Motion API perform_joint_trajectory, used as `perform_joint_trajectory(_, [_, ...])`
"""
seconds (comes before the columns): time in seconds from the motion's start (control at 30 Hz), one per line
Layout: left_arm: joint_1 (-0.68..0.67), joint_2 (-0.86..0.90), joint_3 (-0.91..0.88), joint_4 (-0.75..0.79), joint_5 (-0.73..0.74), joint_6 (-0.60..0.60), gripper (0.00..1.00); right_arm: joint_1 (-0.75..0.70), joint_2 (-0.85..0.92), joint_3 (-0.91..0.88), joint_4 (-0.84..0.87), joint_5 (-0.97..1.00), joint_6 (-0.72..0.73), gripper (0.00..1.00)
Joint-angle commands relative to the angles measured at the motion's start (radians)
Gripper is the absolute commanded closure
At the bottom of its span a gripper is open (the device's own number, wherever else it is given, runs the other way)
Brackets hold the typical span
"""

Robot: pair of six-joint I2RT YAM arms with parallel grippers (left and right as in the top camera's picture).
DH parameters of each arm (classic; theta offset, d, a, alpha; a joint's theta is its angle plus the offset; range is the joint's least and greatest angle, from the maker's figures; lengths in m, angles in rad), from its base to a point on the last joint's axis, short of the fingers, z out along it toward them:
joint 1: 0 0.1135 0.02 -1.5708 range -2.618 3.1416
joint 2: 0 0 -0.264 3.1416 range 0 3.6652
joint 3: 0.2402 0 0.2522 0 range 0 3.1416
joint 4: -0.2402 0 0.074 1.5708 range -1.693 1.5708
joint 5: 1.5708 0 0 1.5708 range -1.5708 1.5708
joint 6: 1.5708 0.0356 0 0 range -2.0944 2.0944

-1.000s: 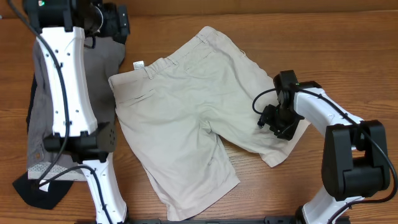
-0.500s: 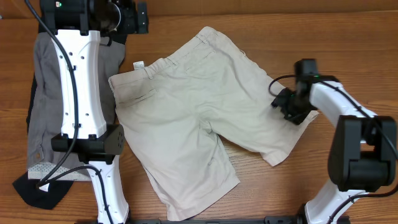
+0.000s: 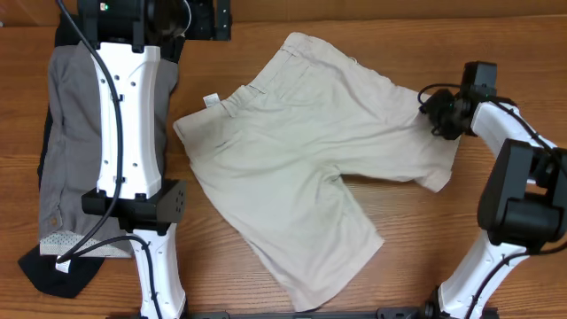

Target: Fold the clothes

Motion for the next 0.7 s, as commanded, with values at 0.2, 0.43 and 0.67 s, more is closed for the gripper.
perform_joint_trajectory(0.2, [-0.011, 0.01, -0.001, 0.027, 0.011, 0.032, 0.0, -0.072, 0.241, 0.126, -0.034, 0.183, -0.075, 0.46])
perform_joint_trajectory(0.43, [-0.012, 0.026, -0.047, 0.036, 0.011, 0.083, 0.0, -0.114, 0.254, 0.235, -0.079, 0.163, -0.136, 0.46])
perform_joint_trajectory(0.67, [-0.012, 0.091, -0.161, 0.081, 0.015, 0.113, 0.0, -0.15, 0.254, 0.379, -0.335, 0.146, -0.255, 0.31])
